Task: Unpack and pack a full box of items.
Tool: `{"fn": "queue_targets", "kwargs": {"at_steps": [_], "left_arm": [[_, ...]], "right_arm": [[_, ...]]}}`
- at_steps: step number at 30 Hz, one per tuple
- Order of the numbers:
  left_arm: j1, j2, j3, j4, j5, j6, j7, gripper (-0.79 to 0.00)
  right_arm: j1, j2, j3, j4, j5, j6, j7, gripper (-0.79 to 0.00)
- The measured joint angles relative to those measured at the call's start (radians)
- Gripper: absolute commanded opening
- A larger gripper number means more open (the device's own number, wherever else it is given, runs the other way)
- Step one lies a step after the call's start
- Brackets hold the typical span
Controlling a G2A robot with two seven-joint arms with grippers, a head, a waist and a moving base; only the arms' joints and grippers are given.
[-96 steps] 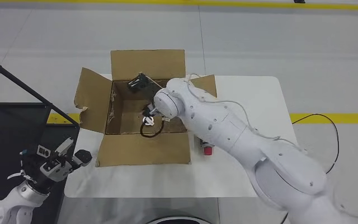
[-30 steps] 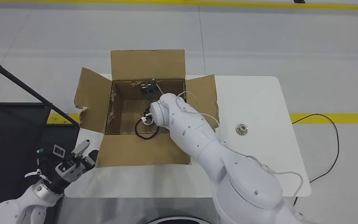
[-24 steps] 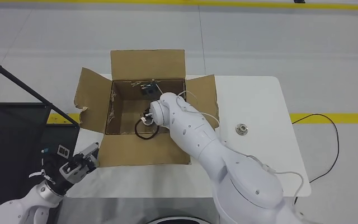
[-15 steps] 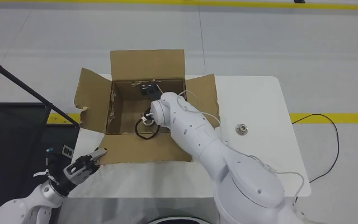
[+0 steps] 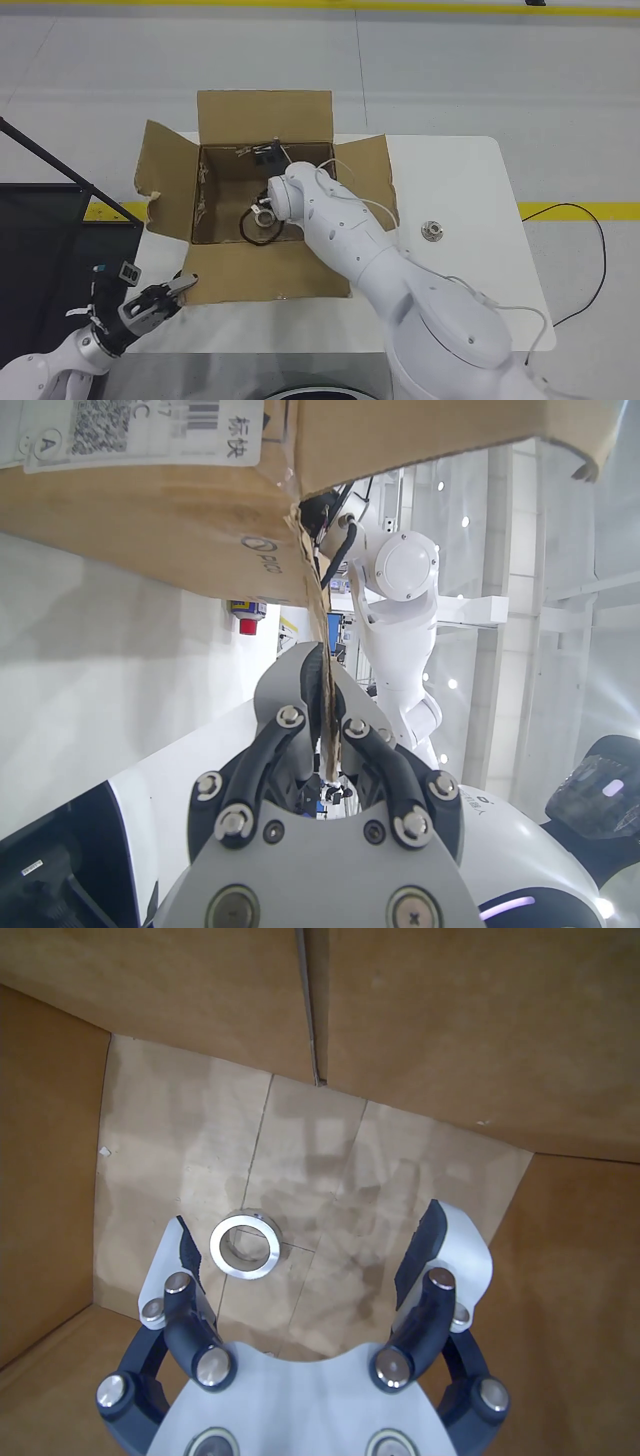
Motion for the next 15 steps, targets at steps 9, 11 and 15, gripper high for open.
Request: {"fn": "queue_targets", "kwargs": {"at_steps": [9,11,15], "left_arm": [[-0.017,0.006,0.013,0.019,-0.013,0.003,-0.047,-0.785],[-0.023,0.007,0.017,0.024,-0.020,0.005,-0.060,-0.785],[-0.035,0.010,0.025,0.033,-0.023,0.006,-0.083,-0.785]], "right_arm": [[-0.002,0.022,0.029,-0.051,-0.039,0.056,0.022,0.000],[-0.005,0.029,0.036,-0.067,-0.049,0.068,0.027,0.000],[-0.014,0.044,0.050,-0.101,-0.071,0.092,0.038,0.000]]}}
